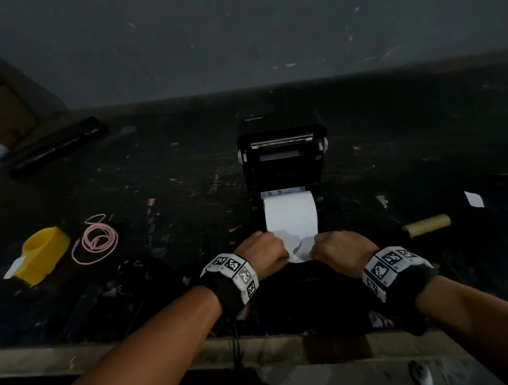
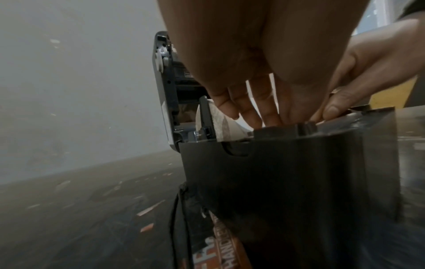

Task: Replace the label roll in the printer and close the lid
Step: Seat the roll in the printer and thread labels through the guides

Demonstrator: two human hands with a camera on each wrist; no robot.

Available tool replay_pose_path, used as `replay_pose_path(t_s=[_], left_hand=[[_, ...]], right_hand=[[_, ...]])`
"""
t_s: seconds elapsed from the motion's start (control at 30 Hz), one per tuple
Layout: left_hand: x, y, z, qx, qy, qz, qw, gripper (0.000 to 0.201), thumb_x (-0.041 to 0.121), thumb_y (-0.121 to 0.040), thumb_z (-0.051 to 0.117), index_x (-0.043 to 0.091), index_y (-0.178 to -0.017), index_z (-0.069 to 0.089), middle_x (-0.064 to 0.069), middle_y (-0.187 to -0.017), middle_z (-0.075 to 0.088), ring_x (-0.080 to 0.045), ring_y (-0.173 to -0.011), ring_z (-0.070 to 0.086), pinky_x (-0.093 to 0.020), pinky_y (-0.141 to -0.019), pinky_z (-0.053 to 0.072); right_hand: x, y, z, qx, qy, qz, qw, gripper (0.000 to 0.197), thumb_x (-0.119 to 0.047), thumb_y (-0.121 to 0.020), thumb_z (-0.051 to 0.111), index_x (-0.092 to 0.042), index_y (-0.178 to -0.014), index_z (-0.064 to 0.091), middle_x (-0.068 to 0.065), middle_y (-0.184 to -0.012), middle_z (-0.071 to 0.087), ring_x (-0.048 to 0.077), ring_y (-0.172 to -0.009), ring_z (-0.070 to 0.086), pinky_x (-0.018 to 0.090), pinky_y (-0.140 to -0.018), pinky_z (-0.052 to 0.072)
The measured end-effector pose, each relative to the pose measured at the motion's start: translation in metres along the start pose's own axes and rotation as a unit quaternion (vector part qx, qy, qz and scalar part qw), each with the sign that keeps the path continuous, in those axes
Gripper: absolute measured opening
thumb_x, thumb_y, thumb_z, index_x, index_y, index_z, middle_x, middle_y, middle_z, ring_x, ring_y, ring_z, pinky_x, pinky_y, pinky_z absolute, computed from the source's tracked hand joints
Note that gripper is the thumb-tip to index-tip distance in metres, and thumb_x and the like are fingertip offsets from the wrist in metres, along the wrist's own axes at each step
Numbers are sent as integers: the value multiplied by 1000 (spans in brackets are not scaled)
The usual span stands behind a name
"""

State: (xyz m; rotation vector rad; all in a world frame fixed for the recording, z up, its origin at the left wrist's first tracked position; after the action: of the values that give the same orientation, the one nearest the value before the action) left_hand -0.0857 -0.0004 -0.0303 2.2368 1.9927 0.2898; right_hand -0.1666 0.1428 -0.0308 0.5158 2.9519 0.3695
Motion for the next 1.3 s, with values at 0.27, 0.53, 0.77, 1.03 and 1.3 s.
replay_pose_path(t_s=[0.27,0.53,0.77,1.03,1.3], left_hand=[[4,0,2,18,7,-18,1000,33,37,-92,47,20,-115,63,-7,-107,66,-24,-109,54,-36,-95,37],[15,5,4,52,42,-26,997,33,9,-91,43,13,-117,63,-14,-109,67,-29,-107,57,-35,-95,41],[25,16,1,64,61,-59,994,32,7,-93,43,8,-119,62,-16,-115,66,-30,-111,57,-34,-96,41],[41,35,6,122,72,-105,984,32,3,-90,44,9,-116,63,-14,-110,67,-30,-106,58,-35,-90,42],[47,50,8,125,125,-123,977,26,11,-91,49,7,-107,69,-20,-105,68,-33,-101,62,-36,-88,47]], right_hand=[[-3,0,1,33,4,7,999,23,-16,-92,41,-10,-106,58,9,-110,52,29,-96,59,37,-76,46],[-2,10,2,77,-60,15,995,27,-30,-92,44,-16,-108,61,4,-110,54,25,-98,59,37,-81,49],[-8,18,6,96,-72,21,993,30,-32,-93,44,-12,-105,63,7,-108,57,27,-101,57,38,-83,47],[-18,30,12,91,-38,19,995,22,-15,-90,43,-12,-107,57,8,-109,53,27,-98,58,38,-84,50],[-26,47,16,121,-18,36,992,22,-17,-91,44,-12,-106,59,7,-111,56,25,-99,58,35,-85,48]])
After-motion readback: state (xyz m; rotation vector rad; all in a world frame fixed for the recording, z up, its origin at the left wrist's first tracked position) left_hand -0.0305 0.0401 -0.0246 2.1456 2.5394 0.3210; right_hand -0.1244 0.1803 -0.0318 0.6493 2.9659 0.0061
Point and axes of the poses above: each hand's wrist, its own y-axis away from the middle knuckle, its own z-axis out of the palm, x = y × z, the point moved 3 cm from there along -y, towards the middle knuckle
